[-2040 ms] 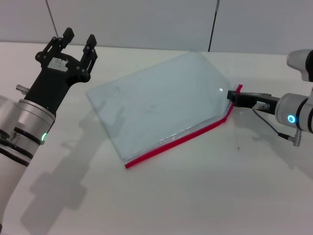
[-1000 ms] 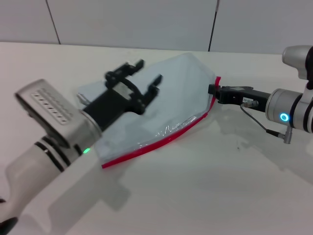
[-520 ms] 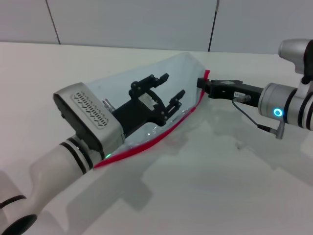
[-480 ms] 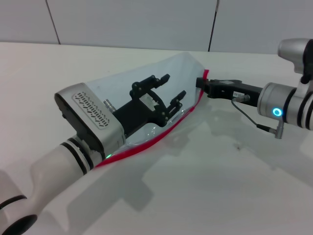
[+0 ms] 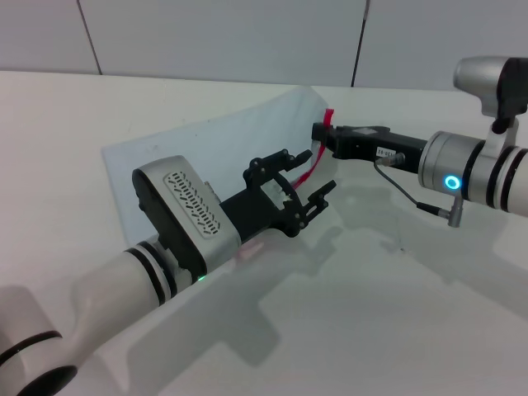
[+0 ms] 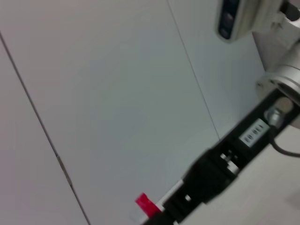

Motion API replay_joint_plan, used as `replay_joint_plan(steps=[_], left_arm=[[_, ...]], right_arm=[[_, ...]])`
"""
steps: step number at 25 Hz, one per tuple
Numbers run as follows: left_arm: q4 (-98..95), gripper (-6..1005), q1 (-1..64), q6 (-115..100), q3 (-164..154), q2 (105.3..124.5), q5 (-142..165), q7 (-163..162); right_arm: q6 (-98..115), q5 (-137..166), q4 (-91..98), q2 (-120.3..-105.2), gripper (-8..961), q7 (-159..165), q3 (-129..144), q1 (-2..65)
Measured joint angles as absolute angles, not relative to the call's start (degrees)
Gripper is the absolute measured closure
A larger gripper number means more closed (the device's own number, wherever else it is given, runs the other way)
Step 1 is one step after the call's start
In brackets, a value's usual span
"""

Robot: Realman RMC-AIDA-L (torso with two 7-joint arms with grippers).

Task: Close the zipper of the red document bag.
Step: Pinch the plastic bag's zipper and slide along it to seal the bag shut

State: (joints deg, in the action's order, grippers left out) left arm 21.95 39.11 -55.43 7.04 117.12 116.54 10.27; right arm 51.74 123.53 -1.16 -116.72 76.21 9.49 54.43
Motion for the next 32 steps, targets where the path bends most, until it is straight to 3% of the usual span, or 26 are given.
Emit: replay_joint_plan(steps=[32], left_arm=[[22.2, 579, 37.7, -55.6, 7.6, 117.24, 113.8, 15.3]], right_arm=[[59.3, 123.9, -1.8, -116.63, 939, 75.5, 8.2, 53.9]])
